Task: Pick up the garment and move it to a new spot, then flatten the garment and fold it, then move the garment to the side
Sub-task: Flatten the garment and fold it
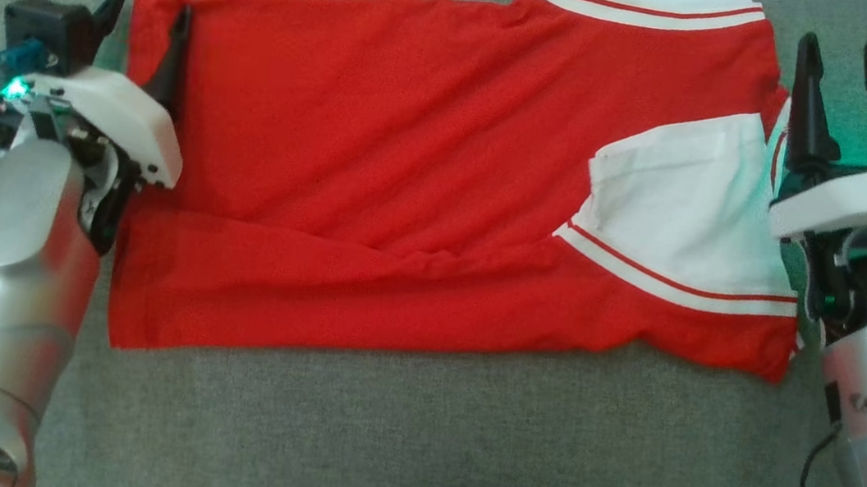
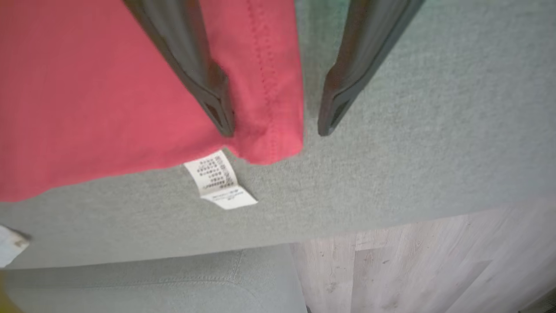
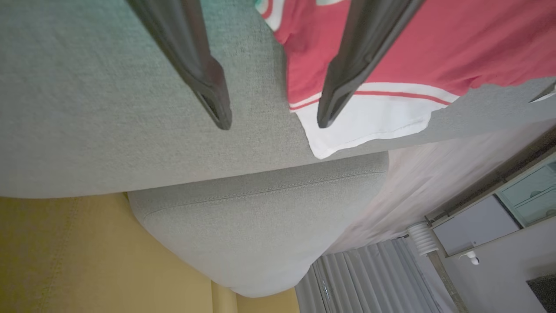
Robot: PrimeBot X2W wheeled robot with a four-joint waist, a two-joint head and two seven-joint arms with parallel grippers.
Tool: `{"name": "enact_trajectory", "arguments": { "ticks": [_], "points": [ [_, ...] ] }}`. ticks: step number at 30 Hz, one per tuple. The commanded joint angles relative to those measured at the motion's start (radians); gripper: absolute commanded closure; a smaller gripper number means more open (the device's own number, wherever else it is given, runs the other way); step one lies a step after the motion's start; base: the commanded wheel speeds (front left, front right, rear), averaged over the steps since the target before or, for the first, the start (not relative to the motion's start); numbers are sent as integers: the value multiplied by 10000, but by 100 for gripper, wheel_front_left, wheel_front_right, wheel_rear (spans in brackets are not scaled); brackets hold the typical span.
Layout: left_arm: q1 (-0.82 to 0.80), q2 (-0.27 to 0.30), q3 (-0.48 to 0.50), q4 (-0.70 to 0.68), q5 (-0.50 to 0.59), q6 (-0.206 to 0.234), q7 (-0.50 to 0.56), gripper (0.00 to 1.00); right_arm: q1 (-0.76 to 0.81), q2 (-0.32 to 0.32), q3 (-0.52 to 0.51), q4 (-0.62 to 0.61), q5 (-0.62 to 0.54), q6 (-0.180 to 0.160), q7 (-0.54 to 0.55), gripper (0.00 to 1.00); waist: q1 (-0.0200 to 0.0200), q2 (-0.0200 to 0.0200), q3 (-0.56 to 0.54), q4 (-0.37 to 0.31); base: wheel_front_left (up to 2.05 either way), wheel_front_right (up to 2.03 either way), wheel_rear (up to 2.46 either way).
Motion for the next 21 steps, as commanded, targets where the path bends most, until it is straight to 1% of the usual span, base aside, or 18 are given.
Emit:
{"name": "enact_trajectory", "arguments": {
  "ticks": [1, 2, 3, 4, 9, 13, 17, 21],
  "points": [
    [-336, 520, 112, -85, -95, 17, -106, 18, -226, -173, 243, -252, -5, -7, -15, 0, -1, 1, 31, 9, 0, 0, 0],
    [-371, 500, 50, 13, -118, 17, -114, 55, -321, -204, 299, -243, -16, -7, 37, 0, -1, 1, 57, 24, 0, 0, 0],
    [-416, 480, -6, 92, -136, 17, -144, 82, -431, -250, 378, -229, -41, -7, 117, 0, -1, 1, 86, 45, 0, 0, 0],
    [-472, 464, -49, 167, -144, 17, -191, 100, -560, -306, 462, -214, -68, -7, 205, 0, -1, 1, 118, 76, 0, 0, 0],
    [-801, 236, -178, 432, -170, 25, -603, 100, -1308, -621, 825, 36, -227, -7, 792, 0, -1, 1, 261, 344, 0, 0, 0],
    [-1083, -77, -334, 604, -115, 54, -982, 100, -2115, -839, 1164, 478, -413, -7, 1415, 0, -1, 1, 401, 665, 0, 0, 0],
    [-1331, -470, -585, 749, -78, 45, -1237, 100, -3068, -910, 1507, 1202, -687, -7, 2178, 0, -1, 1, 605, 1052, 0, 0, 0],
    [-1599, -951, -861, 886, -61, 37, -1500, 100, -3938, -1035, 1550, 2204, -1055, -7, 2808, 0, -1, 1, 830, 1578, 0, 0, 0]
  ]
}}
